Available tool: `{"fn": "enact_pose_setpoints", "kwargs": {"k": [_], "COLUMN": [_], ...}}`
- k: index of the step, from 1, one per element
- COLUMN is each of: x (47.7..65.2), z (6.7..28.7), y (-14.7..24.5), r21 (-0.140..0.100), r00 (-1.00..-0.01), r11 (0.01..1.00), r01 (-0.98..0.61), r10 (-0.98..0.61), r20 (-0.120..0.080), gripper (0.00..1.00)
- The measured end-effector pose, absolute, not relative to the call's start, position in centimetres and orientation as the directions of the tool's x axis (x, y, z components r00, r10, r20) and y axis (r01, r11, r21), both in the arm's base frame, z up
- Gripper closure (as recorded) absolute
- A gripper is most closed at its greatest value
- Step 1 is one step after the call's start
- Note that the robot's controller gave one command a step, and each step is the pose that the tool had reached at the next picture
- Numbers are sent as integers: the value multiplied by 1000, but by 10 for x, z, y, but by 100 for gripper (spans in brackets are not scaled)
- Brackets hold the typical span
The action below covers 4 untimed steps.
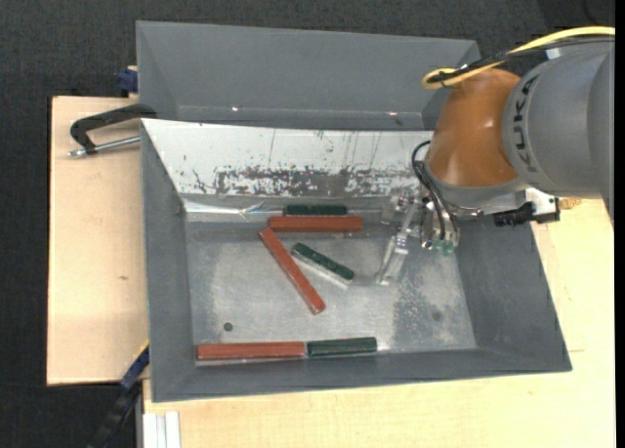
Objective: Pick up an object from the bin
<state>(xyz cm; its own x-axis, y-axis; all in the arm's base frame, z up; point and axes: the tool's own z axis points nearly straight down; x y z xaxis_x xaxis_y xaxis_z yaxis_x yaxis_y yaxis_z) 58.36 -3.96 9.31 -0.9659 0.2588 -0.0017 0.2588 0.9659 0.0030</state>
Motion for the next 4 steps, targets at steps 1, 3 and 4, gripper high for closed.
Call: {"fn": "enact_pose_setpoints", "kwargs": {"k": [1,3,4], "x": [584,554,554], "z": [92,71,71], "y": [-18,49,49], "r21": [2,2,1], "r00": [-914,-822,-822], "r11": [914,822,822], "r01": [405,569,569], "r10": [405,569,569], "r20": [-3,-1,-1], "gripper": [0,100,100]}}
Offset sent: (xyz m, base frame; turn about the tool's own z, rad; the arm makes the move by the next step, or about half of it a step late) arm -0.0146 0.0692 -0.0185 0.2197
